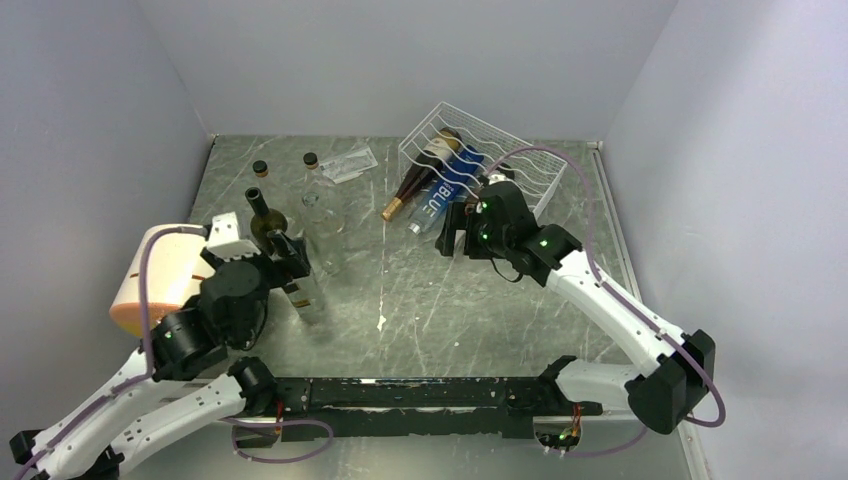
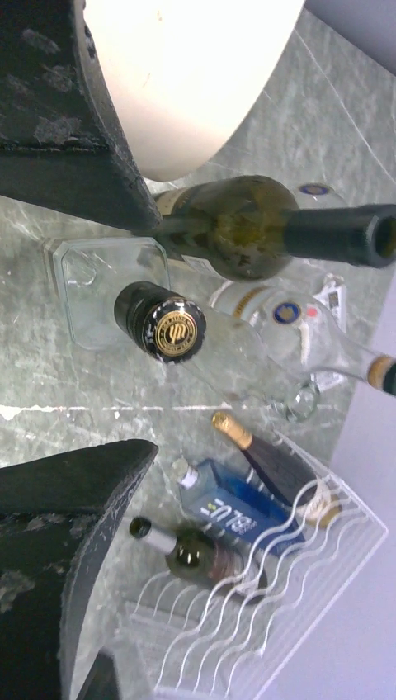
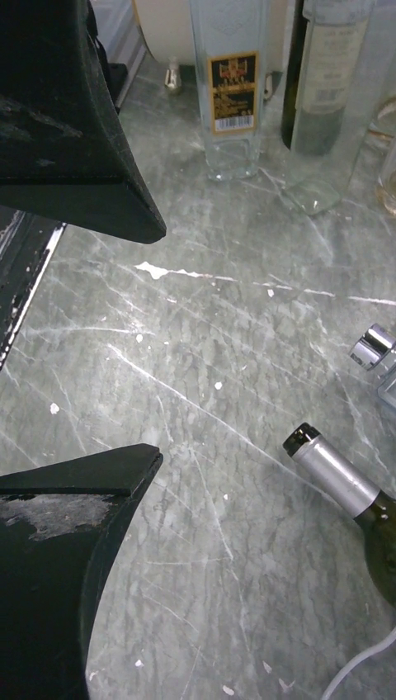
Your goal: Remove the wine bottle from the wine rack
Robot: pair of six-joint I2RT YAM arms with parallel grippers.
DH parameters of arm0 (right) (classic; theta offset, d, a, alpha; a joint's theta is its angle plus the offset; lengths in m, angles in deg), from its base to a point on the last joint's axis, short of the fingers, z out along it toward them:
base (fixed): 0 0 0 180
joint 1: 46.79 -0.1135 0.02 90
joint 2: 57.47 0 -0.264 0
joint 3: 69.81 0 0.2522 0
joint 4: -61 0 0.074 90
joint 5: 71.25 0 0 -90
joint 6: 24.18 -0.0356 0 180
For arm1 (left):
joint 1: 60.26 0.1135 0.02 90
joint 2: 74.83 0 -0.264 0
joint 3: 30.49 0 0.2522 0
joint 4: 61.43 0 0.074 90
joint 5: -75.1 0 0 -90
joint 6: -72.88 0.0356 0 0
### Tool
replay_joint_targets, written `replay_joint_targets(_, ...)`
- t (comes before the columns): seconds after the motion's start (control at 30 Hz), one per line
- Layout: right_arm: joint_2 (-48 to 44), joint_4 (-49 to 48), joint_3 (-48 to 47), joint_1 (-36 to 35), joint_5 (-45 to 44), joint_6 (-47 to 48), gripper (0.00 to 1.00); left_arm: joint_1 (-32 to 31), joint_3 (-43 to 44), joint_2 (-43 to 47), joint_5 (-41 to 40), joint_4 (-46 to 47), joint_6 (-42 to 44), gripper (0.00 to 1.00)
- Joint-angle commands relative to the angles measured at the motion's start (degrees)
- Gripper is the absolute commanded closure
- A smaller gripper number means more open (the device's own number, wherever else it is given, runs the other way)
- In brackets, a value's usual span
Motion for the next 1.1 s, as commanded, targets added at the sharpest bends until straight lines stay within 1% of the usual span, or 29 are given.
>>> replay_joint_targets(0.0,2.3,-1.3,-0.5,0.1,-3.6,0.0,0.02,0.3,4.0,1.6,6.3,-0.2,8.1,0.0)
replay_joint_targets(0.07,3.9,-1.4,-0.4,0.4,-5.6,-1.2,0.02,0.3,4.8,2.1,9.7,2.4,14.7,0.01)
replay_joint_targets(0.17,6.7,-1.8,-0.6,0.6,-8.7,-3.6,0.02,0.3,7.9,1.3,12.9,5.0,20.7,0.0)
replay_joint_targets(0.33,11.0,-2.9,1.0,1.9,-19.3,-10.8,0.01,0.3,14.7,-4.2,17.6,9.5,29.9,0.0)
replay_joint_targets(0.47,14.3,-6.2,1.9,2.9,-21.2,-16.2,0.02,0.3,19.2,-9.7,23.3,16.1,36.0,0.0)
replay_joint_targets(0.6,17.4,-11.7,2.9,2.9,-21.4,-18.9,0.02,0.3,21.1,-14.0,31.2,22.4,40.7,0.01)
replay_joint_targets(0.67,19.0,-15.2,3.9,2.9,-21.2,-18.8,0.02,0.3,21.0,-15.4,34.1,24.1,41.5,0.05)
replay_joint_targets(0.73,20.2,-19.3,5.1,2.7,-21.1,-18.1,0.01,0.3,19.7,-15.7,35.7,25.3,40.4,0.05)
replay_joint_targets(0.8,21.4,-24.6,7.7,2.6,-20.2,-18.6,0.0,0.3,15.5,-14.7,37.4,28.9,37.9,0.04)
replay_joint_targets(0.83,21.8,-26.1,8.3,2.6,-20.4,-18.6,0.0,0.3,13.2,-14.0,39.7,31.1,37.3,0.04)
replay_joint_targets(0.9,23.0,-28.1,8.5,2.6,-21.2,-18.3,0.0,0.3,9.6,-12.6,44.2,35.1,37.4,0.05)
replay_joint_targets(0.97,24.4,-29.6,8.7,2.7,-21.2,-18.1,0.02,0.3,7.1,-11.5,48.1,38.0,38.3,0.0)
replay_joint_targets(1.07,26.5,-31.1,8.8,2.8,-19.6,-18.0,0.07,0.3,3.6,-9.8,53.7,41.3,40.7,0.01)
